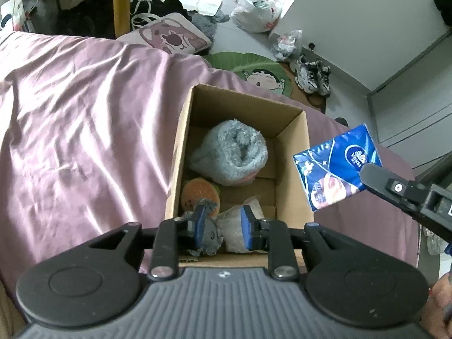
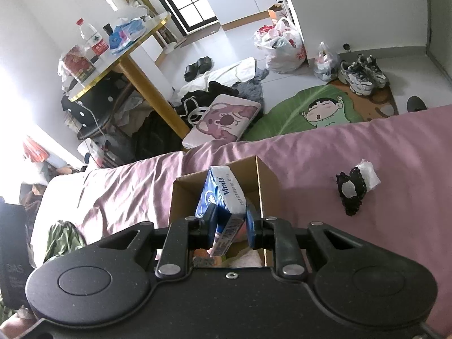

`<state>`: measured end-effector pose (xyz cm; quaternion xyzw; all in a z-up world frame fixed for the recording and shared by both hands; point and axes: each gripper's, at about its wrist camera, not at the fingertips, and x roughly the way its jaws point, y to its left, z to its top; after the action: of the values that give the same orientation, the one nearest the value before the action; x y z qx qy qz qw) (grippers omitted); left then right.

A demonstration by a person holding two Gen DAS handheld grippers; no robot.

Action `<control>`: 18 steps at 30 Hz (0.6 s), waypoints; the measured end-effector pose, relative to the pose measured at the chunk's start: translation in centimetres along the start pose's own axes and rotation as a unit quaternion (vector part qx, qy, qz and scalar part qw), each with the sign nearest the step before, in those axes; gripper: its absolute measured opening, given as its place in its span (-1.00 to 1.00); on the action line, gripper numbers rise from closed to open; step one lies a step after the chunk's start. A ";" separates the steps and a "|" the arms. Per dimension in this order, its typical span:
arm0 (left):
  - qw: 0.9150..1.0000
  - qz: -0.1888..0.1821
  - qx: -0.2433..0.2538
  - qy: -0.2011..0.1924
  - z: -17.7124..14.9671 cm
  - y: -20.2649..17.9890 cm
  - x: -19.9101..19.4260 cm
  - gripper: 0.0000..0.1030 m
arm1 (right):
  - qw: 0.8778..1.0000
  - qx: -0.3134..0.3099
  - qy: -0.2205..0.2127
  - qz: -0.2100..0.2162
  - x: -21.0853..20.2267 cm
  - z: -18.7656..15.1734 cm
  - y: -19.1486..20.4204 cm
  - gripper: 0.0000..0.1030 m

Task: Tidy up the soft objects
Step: 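Carry the grey cat plush and blue tissue box into the cardboard box with both grippers, then open both grippers in the box and withdraw toward the black-white plush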

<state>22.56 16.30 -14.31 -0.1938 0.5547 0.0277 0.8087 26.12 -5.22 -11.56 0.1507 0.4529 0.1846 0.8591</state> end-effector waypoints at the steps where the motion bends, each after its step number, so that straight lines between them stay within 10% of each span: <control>1: 1.000 0.001 -0.001 -0.001 0.0 0.1 -0.1 -0.50 | 1.000 -0.001 0.002 0.002 0.1 0.0 0.1 -0.48; 18: 0.999 0.019 0.022 -0.014 -0.3 -2.9 -0.7 0.41 | 1.000 0.013 -0.001 -0.013 -2.4 -1.0 -3.6 0.06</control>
<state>22.77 13.65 -12.94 -0.1646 0.5477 0.0336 0.8196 24.65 -9.45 -11.89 0.1562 0.4562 0.1673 0.8599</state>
